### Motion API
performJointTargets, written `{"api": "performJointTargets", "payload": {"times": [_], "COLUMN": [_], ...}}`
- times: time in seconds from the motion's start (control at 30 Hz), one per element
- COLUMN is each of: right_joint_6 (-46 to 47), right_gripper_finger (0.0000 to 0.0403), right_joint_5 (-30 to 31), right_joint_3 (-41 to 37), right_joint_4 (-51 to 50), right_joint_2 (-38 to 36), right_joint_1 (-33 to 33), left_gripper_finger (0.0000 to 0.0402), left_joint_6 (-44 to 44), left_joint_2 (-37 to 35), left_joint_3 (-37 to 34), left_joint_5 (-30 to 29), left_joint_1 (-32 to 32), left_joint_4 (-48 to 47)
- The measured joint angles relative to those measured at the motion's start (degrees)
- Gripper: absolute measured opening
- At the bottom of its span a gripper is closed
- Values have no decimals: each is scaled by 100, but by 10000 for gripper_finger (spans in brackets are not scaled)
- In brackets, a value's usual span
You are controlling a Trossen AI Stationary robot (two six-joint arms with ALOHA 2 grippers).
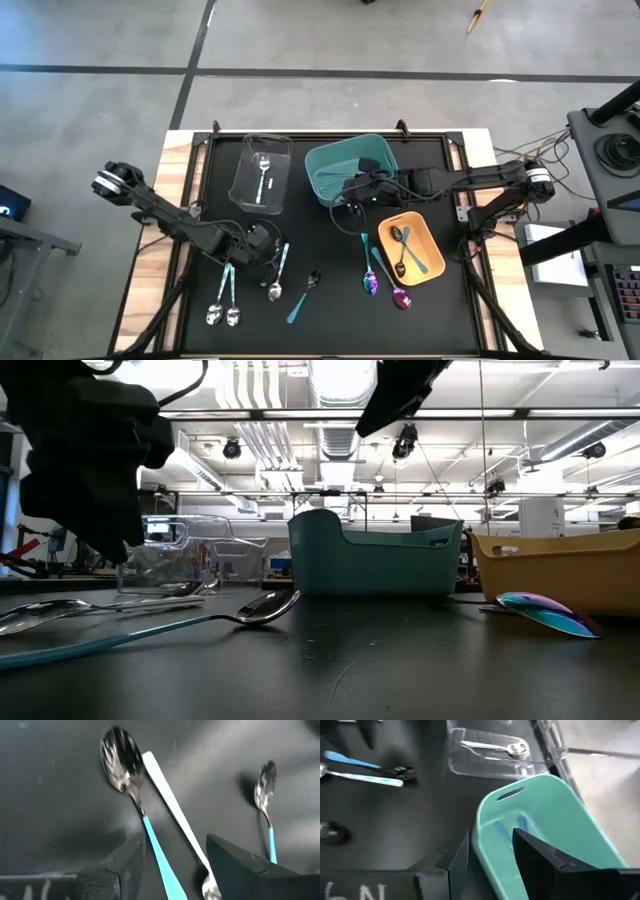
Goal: Sort silverware by color (type)
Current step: Put the black spoon into the yellow bin
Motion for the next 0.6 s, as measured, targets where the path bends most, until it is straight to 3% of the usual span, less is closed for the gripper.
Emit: {"api": "performJointTargets", "payload": {"times": [0.37, 0.6], "right_joint_6": [195, 326], "right_gripper_finger": [146, 146], "right_joint_5": [-43, -39], "right_joint_3": [30, 28], "right_joint_4": [-125, -140], "right_joint_2": [-17, -17], "right_joint_1": [0, 15], "left_gripper_finger": [191, 191], "left_joint_6": [-65, -25], "left_joint_2": [557, 1368], "left_joint_3": [392, 1176], "left_joint_5": [-335, -544], "left_joint_1": [-7, -7], "left_joint_4": [-41, -1301]}}
